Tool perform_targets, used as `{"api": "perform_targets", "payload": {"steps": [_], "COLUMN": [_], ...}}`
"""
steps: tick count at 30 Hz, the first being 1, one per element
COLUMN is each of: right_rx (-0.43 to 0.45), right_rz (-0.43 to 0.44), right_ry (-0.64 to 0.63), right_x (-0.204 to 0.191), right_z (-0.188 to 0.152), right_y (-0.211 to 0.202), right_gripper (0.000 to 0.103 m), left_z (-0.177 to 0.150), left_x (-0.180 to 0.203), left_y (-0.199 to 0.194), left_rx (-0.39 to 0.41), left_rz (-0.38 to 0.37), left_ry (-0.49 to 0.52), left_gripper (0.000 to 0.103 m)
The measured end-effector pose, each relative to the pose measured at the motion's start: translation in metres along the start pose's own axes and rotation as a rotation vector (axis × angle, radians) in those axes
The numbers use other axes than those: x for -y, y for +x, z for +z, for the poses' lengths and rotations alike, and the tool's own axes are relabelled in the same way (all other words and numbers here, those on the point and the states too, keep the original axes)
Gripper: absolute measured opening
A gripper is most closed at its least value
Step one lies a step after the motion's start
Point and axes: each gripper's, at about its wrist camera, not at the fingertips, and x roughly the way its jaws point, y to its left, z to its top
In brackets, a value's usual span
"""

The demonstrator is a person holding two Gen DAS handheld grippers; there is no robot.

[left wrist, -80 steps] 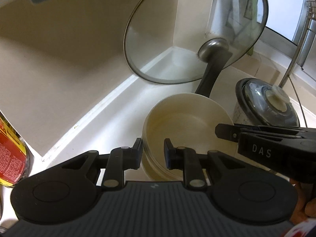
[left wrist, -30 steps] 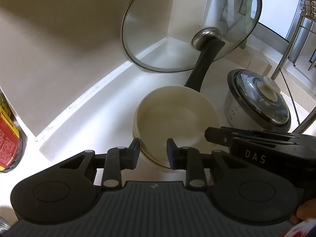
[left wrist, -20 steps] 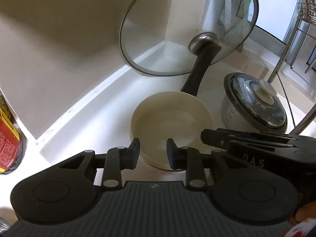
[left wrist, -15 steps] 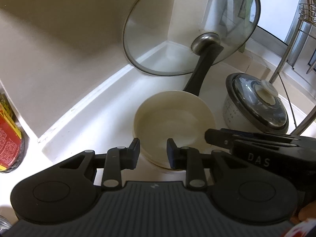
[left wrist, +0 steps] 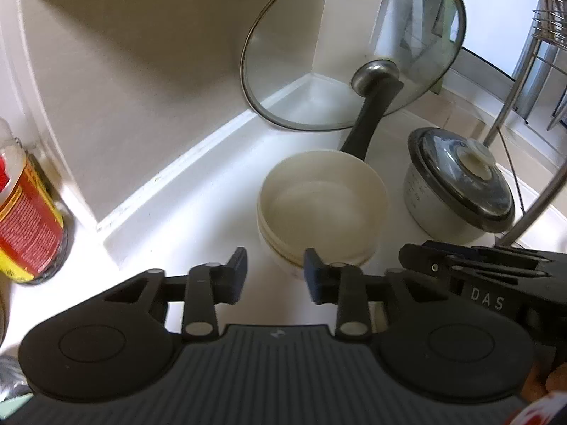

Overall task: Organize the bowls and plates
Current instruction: 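Lift the cream bowls with both grippers and carry them over the white floral bowl, then lower the cream bowls into the floral bowl and open both grippers, then move both grippers to the rim of the small steel pot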

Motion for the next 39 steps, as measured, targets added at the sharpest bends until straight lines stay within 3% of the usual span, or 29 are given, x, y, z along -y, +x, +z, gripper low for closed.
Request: {"api": "perform_targets", "payload": {"steps": [5, 17, 39], "right_rx": [0.004, -0.022, -0.127], "right_rz": [-0.004, 0.011, 0.028], "right_ry": [-0.003, -0.016, -0.046], "right_x": [0.001, 0.0, -0.001], "right_z": [-0.012, -0.046, -0.108], "right_y": [-0.015, -0.052, -0.084], "right_gripper": [0.04, 0.056, 0.061], "left_z": [-0.013, -0.053, -0.116], "left_x": [0.005, 0.013, 0.018], "left_y": [-0.015, -0.05, -0.084], "left_rx": [-0.006, -0.025, -0.086], "left_rz": [-0.005, 0.012, 0.057], "left_ry": [0.003, 0.014, -0.036], "left_gripper": [0.038, 0.047, 0.048]}}
